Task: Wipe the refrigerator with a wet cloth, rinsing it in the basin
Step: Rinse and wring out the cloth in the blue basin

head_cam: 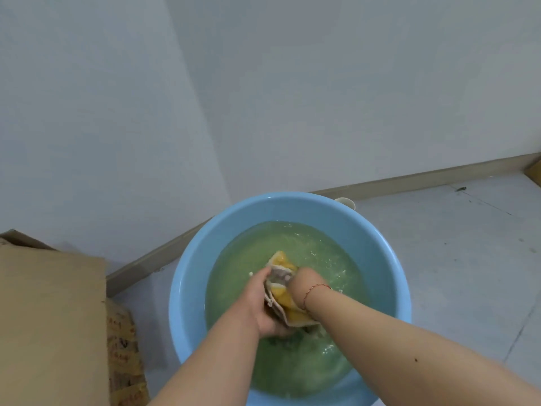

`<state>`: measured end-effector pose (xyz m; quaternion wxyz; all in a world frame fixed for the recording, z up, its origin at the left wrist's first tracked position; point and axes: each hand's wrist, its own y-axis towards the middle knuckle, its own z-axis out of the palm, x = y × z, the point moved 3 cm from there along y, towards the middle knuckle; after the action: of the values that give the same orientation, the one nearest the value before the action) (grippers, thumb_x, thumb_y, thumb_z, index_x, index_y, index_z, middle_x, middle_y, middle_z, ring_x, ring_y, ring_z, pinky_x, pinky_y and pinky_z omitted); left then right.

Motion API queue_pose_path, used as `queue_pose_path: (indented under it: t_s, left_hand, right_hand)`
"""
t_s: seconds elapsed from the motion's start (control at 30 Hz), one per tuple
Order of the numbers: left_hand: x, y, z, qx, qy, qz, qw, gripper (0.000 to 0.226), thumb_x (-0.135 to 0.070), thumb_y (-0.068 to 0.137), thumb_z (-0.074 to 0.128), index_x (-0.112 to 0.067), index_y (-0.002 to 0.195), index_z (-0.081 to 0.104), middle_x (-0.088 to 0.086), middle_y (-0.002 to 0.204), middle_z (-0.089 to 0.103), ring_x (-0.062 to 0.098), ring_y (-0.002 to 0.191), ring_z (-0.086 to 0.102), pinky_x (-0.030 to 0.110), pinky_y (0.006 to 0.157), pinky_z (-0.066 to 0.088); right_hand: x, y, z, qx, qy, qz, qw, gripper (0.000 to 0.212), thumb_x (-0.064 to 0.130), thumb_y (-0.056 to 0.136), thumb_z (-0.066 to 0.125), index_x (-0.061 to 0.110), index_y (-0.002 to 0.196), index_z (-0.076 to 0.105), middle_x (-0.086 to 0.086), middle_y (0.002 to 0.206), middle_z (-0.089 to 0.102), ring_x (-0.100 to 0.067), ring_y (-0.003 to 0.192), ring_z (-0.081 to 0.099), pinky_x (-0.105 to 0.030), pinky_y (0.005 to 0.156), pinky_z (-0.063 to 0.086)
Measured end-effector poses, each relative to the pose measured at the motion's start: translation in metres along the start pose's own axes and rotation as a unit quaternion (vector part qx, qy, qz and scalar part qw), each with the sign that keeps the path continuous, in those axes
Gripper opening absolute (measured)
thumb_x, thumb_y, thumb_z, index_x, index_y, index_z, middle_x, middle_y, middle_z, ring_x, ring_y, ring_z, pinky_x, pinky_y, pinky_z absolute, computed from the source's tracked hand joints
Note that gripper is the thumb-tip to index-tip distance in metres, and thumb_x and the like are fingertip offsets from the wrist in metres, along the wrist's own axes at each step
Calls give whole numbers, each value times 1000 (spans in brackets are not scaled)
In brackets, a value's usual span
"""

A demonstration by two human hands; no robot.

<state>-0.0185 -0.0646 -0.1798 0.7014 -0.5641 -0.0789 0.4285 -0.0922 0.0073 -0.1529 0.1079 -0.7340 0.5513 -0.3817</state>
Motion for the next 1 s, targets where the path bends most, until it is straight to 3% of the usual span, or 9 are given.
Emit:
queue_pose_path:
  t_s: [0.13, 0.2, 0.3, 0.4, 0.47, 0.6, 0.77, 0.87, 1.0]
  left_hand:
    - [-10, -4, -4, -26, -57, 85, 994, 58, -59, 92, 39, -9, 95, 68, 11, 78, 71, 25, 66, 69, 33, 75, 54]
    - [-17, 40, -33, -78, -58, 145, 985, 64, -63, 91, 24, -13, 103, 63, 9, 91, 64, 27, 77, 63, 43, 84, 51]
    - [-23, 27, -28, -89, -23, 147, 985, 57, -48, 96, 28, -12, 130, 56, 19, 128, 59, 42, 113, 57, 64, 98, 42]
    - [-31, -15, -7, -63, 57, 146, 986, 46, -46, 99, 40, -9, 107, 66, 20, 91, 73, 39, 85, 69, 56, 71, 57]
    - [-39, -19, -9, -71, 170, 178, 967, 45, -48, 91, 57, -6, 107, 63, 18, 91, 73, 33, 82, 71, 47, 71, 59]
    - [-53, -19, -33, -129, 331, 228, 907, 56, -27, 67, 87, -15, 112, 56, 7, 106, 66, 22, 93, 65, 34, 79, 56]
    - [-60, -11, -53, -309, 381, 265, 830, 50, -9, 86, 61, -18, 133, 47, 11, 127, 56, 29, 106, 55, 39, 93, 49]
    - [-51, -13, -44, -266, 320, 139, 898, 77, -31, 88, 60, -30, 151, 15, 13, 154, 28, 44, 131, 38, 57, 99, 41]
    - [-30, -23, -14, -93, 112, -24, 989, 46, -50, 88, 60, -13, 116, 58, 15, 120, 55, 43, 109, 53, 73, 96, 32]
  right_hand:
    - [37, -32, -2, -53, 175, -48, 982, 45, 42, 96, 45, 6, 122, 49, -11, 121, 60, -31, 112, 56, -30, 82, 41]
    - [51, -50, 4, -37, 217, -102, 970, 54, 54, 85, 57, 13, 117, 43, -5, 110, 58, -28, 100, 57, -28, 74, 44]
    - [50, -50, 0, -43, 175, -162, 970, 32, 35, 89, 58, 17, 109, 42, -4, 97, 55, -22, 83, 53, -27, 66, 39]
    - [38, -24, -11, -30, 154, -144, 977, 15, 27, 98, 45, 15, 90, 47, -4, 82, 51, -19, 72, 47, -26, 59, 37]
    - [23, -6, -19, -33, 140, -94, 985, 21, 27, 99, 43, 19, 81, 48, 1, 77, 47, -14, 66, 44, -26, 66, 43]
    - [-13, 21, -39, -123, 80, 17, 989, 30, 20, 97, 45, 5, 122, 52, -15, 118, 58, -31, 109, 55, -36, 90, 42]
    - [-25, 23, -37, -197, -23, 30, 980, 43, 41, 95, 44, 13, 126, 32, -11, 108, 55, -32, 102, 55, -42, 84, 49]
    - [-18, 34, -10, -106, -109, -38, 988, 81, 61, 83, 54, 21, 144, 17, -13, 139, 35, -35, 123, 44, -48, 97, 44]
    - [-11, 44, 12, 30, -87, 16, 996, 55, 27, 96, 50, 11, 145, 30, -15, 139, 45, -32, 123, 50, -38, 99, 44]
